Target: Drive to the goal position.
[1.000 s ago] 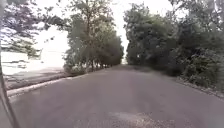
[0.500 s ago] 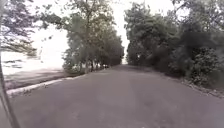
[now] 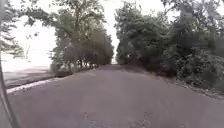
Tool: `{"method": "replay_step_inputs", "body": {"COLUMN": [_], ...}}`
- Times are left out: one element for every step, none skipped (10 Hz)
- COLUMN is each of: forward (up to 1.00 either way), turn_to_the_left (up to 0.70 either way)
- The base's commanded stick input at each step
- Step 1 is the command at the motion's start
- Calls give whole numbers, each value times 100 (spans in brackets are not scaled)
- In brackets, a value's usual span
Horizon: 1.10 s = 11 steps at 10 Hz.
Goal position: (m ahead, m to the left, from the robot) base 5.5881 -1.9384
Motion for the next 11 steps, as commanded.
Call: {"method": "replay_step_inputs", "body": {"forward": [70,70,70,70,70,70,70,70,70,70,70], "turn_to_the_left": [0,0,0,0,0,0,0,0,0,0,0]}}
